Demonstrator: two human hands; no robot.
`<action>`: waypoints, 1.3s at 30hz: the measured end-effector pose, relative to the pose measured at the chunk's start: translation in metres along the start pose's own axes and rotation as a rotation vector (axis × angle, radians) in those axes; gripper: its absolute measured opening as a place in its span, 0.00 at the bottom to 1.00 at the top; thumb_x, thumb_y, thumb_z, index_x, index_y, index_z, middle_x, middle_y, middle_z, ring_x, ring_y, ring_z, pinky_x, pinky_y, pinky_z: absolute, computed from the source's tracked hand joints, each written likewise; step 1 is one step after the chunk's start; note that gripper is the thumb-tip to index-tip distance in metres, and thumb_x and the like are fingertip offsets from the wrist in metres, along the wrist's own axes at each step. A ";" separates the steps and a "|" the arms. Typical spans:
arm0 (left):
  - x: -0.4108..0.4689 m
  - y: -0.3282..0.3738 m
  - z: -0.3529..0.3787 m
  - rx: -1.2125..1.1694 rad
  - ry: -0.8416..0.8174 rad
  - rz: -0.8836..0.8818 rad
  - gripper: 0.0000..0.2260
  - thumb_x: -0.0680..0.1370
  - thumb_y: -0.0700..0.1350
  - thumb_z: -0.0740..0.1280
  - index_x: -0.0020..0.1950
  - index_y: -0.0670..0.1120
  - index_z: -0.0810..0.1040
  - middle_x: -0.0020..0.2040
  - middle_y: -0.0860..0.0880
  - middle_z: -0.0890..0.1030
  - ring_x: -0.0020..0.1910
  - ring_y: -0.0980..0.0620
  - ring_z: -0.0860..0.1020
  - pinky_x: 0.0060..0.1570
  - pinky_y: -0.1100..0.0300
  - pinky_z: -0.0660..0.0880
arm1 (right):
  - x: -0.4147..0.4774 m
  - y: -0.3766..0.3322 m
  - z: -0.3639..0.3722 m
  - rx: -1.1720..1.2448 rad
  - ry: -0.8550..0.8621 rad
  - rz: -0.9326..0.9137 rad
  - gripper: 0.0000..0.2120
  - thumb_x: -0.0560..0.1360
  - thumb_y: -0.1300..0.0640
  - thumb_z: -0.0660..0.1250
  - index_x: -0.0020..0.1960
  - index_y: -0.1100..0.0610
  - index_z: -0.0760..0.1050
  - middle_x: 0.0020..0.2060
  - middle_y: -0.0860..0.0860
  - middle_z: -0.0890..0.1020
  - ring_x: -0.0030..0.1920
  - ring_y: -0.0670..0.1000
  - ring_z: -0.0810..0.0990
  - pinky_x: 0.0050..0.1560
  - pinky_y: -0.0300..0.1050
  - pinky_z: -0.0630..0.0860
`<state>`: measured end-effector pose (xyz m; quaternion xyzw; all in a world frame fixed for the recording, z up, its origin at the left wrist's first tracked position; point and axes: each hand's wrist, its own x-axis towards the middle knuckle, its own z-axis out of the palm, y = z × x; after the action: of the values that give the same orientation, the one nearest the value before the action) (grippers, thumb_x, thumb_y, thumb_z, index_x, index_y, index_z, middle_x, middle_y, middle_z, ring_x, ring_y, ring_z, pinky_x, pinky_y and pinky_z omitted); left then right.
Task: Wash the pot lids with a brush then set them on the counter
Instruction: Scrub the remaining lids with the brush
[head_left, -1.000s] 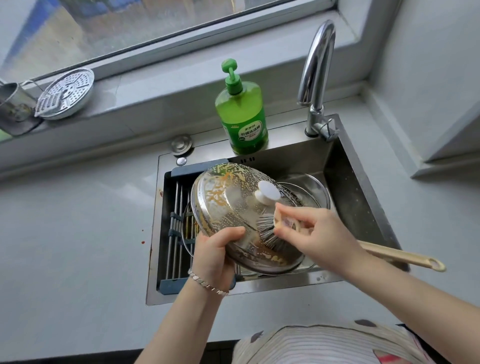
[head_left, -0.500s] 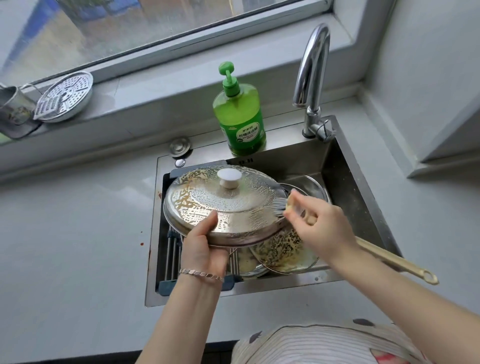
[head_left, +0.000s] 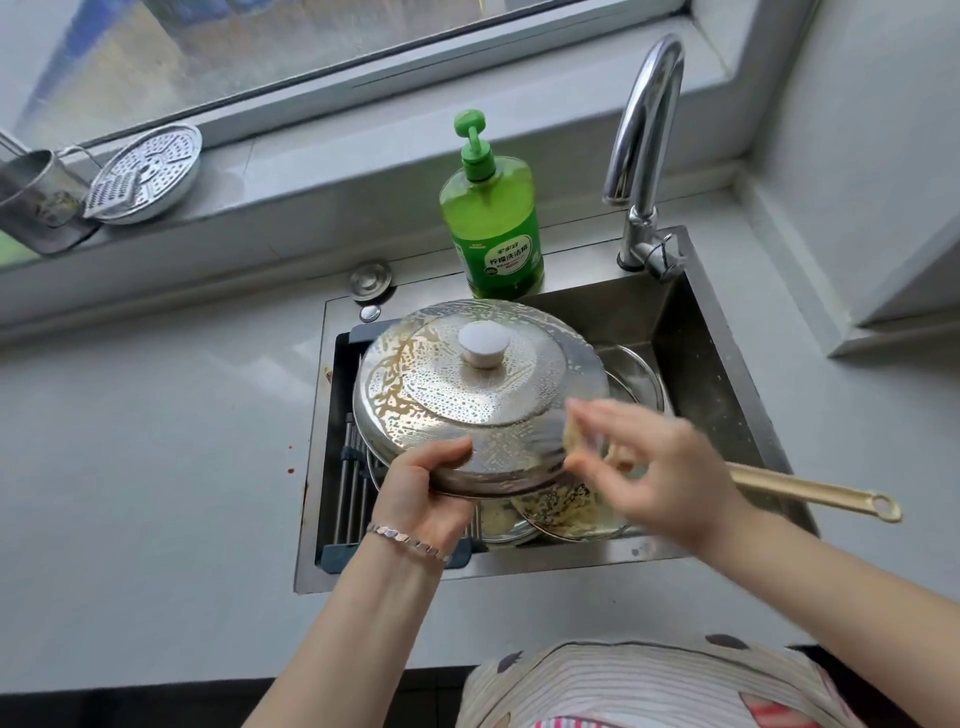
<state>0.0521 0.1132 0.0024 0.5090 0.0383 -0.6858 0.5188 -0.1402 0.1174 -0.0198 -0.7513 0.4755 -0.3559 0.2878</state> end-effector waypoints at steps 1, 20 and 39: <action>-0.001 0.000 -0.002 0.009 -0.009 -0.007 0.08 0.70 0.27 0.57 0.42 0.35 0.73 0.44 0.37 0.80 0.44 0.38 0.80 0.48 0.42 0.74 | 0.009 0.014 -0.007 0.005 0.063 0.137 0.15 0.73 0.54 0.69 0.59 0.52 0.78 0.33 0.44 0.82 0.30 0.42 0.75 0.25 0.32 0.70; 0.013 0.005 -0.026 0.324 -0.127 -0.077 0.26 0.44 0.28 0.69 0.38 0.41 0.69 0.40 0.46 0.71 0.39 0.46 0.71 0.48 0.55 0.70 | 0.026 0.034 -0.023 -0.043 0.029 0.221 0.19 0.71 0.53 0.72 0.61 0.54 0.78 0.34 0.36 0.80 0.33 0.42 0.75 0.32 0.33 0.70; 0.001 0.004 -0.022 0.536 -0.199 -0.158 0.26 0.51 0.27 0.65 0.50 0.31 0.73 0.47 0.38 0.74 0.41 0.41 0.75 0.40 0.56 0.75 | 0.036 0.049 -0.033 0.012 -0.027 0.346 0.18 0.70 0.54 0.72 0.60 0.50 0.78 0.27 0.39 0.77 0.27 0.43 0.69 0.33 0.37 0.66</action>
<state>0.0691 0.1235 -0.0070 0.5534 -0.1557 -0.7564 0.3121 -0.1809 0.0622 -0.0290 -0.6613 0.5918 -0.2937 0.3553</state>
